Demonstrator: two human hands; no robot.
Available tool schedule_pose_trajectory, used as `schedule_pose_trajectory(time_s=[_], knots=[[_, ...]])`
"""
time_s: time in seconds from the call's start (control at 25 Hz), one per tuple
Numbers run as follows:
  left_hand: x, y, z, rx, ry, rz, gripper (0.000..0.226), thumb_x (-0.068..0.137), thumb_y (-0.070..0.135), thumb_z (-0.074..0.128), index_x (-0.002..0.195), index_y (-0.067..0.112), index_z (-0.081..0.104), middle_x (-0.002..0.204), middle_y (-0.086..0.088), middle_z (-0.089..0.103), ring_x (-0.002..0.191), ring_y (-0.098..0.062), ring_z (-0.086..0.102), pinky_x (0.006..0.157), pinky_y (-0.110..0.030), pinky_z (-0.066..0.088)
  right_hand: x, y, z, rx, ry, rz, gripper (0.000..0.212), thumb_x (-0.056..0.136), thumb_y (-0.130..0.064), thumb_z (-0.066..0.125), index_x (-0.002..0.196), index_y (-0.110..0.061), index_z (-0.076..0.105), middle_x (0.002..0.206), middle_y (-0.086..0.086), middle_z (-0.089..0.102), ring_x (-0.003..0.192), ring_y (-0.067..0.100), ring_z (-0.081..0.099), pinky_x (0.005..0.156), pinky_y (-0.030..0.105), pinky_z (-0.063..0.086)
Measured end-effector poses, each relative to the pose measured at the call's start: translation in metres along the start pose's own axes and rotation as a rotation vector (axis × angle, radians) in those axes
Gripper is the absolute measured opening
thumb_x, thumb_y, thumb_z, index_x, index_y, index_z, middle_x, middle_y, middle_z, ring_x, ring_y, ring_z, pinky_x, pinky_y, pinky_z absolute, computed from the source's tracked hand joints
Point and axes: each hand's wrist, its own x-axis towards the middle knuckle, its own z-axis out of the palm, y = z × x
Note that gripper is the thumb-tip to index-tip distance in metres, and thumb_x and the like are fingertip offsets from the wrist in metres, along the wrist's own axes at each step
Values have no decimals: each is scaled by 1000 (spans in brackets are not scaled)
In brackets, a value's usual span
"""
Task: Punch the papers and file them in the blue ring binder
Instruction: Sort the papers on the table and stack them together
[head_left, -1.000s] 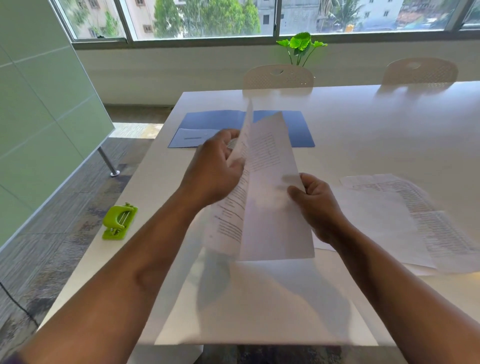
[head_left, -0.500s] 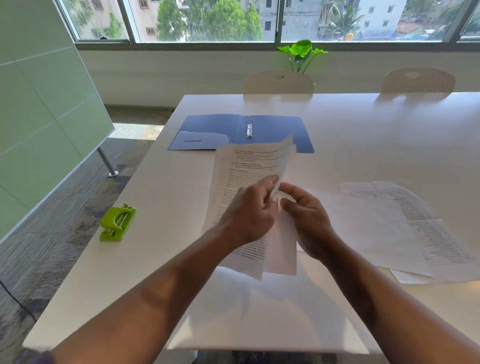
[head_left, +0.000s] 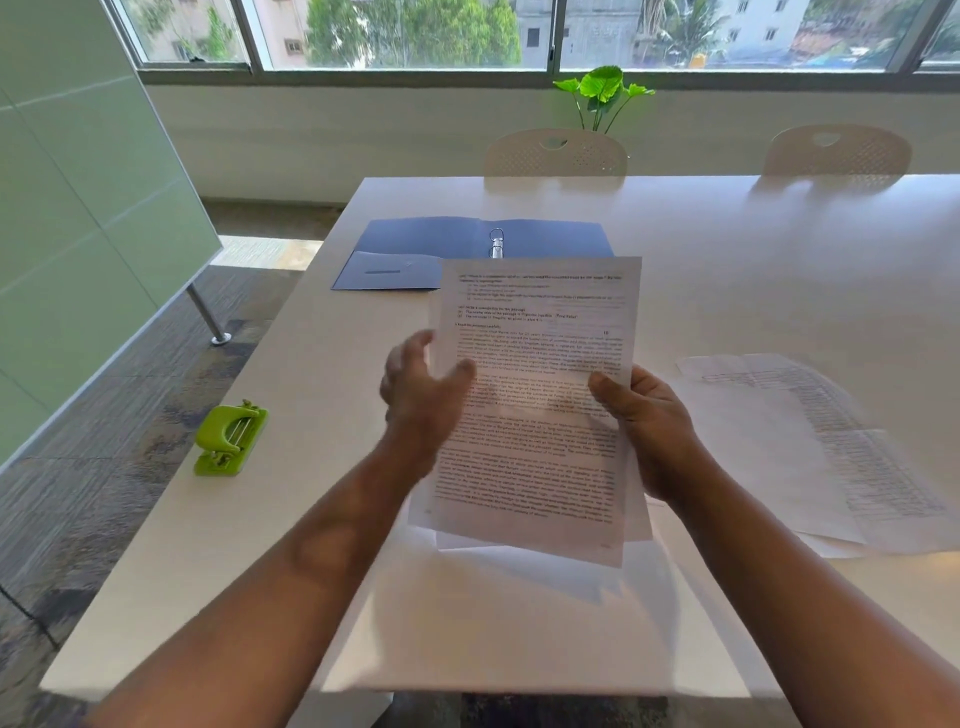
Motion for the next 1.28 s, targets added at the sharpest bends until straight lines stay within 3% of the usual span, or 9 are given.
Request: schedule_pose_trajectory(time_s=[0.12,0.24,0.36,0.52,0.6,0.76,0.96,1.12,1.28], knots=[[11,-3,-19,-375,-113,-193,45,94,41,69,128,19,49,119,-5,70,101,-23,70,74,-36,60,4,2,-10,56,-37,14,34,99,-17,59,132,-9,63,127,14,71,115,42,67,100,66,50],[11,-2,-25,-460,-195,-216,28,96,42,65,108,16,61,104,-5,78,98,-29,71,86,-49,56,7,4,-13,119,-94,15,44,95,-18,63,138,-8,59,135,19,65,122,47,62,103,69,45],[14,-6,-26,-559,-390,-265,40,97,48,60,126,22,68,121,-6,75,114,-34,69,97,-57,54,9,6,-13,159,-125,7,45,96,-16,62,140,-7,56,137,21,63,125,50,58,103,69,45],[11,-16,-21,-718,-646,-353,49,101,57,46,142,33,58,138,-13,65,126,-38,62,102,-59,48,8,4,-12,162,-147,3,44,97,-15,60,140,-6,56,137,22,63,122,49,61,100,67,48],[10,-19,-17,-735,-617,-337,49,102,53,48,141,27,59,136,-15,66,121,-38,64,98,-56,51,8,2,-14,157,-148,8,44,97,-14,61,139,-4,55,137,24,62,120,49,62,100,67,48],[16,-18,-13,-621,-213,-213,25,96,20,69,114,12,55,120,-21,72,93,-30,74,84,-49,61,10,-2,-16,9,-91,-29,36,99,-7,58,135,-6,55,128,18,69,116,44,66,102,68,47],[11,-9,-19,-542,-132,-52,19,96,14,67,115,10,64,110,-8,78,100,-31,75,87,-51,61,11,-1,-10,-44,-56,-97,77,97,-4,62,156,-30,18,118,9,76,111,33,71,96,56,53],[5,13,-26,-469,-23,136,14,101,25,61,105,13,64,106,-5,76,96,-26,75,85,-47,63,9,-22,4,-94,-22,-280,22,98,-4,61,118,-15,60,111,8,77,106,34,73,86,49,59],[10,38,-39,-495,3,328,23,99,33,61,112,14,59,112,1,76,102,-24,74,86,-42,62,11,-44,21,-64,-4,-450,7,99,-4,60,102,-10,63,107,3,78,104,31,73,90,48,60]])
